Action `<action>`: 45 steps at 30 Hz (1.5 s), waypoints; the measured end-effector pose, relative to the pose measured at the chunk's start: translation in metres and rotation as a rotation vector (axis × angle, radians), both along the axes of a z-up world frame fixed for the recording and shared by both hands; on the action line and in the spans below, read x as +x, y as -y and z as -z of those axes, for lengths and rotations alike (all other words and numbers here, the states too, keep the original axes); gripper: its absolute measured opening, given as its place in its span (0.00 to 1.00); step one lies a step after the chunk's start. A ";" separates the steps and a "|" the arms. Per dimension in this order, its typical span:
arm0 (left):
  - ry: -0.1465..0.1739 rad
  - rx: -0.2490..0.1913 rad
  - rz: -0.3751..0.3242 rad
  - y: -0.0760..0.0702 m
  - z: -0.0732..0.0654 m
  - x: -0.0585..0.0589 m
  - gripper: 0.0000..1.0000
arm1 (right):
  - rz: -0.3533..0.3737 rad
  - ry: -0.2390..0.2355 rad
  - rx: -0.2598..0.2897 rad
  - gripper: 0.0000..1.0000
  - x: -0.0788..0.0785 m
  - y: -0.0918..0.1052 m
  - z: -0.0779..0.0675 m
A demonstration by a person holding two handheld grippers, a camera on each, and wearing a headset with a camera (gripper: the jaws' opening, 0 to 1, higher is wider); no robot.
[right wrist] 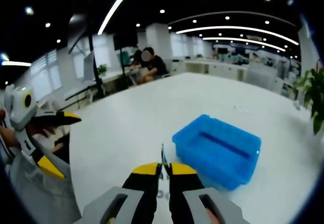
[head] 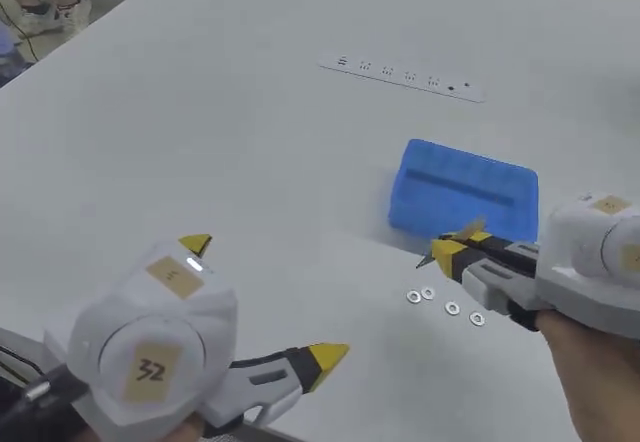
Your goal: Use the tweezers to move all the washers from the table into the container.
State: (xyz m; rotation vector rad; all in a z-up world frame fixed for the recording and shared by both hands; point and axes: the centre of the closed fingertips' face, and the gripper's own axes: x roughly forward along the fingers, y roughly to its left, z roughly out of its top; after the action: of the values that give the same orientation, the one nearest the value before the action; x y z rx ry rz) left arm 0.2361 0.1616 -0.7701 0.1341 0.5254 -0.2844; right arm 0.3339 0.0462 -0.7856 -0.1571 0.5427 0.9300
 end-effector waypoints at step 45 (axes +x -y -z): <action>0.015 -0.020 -0.001 0.001 -0.008 0.000 0.99 | -0.088 -0.040 -0.098 0.03 -0.008 0.005 0.024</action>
State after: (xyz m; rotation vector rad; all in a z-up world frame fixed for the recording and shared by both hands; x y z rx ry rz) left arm 0.2364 0.1607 -0.7617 0.1165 0.5078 -0.2878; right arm 0.3261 0.0412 -0.8098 -0.2530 0.6229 0.9939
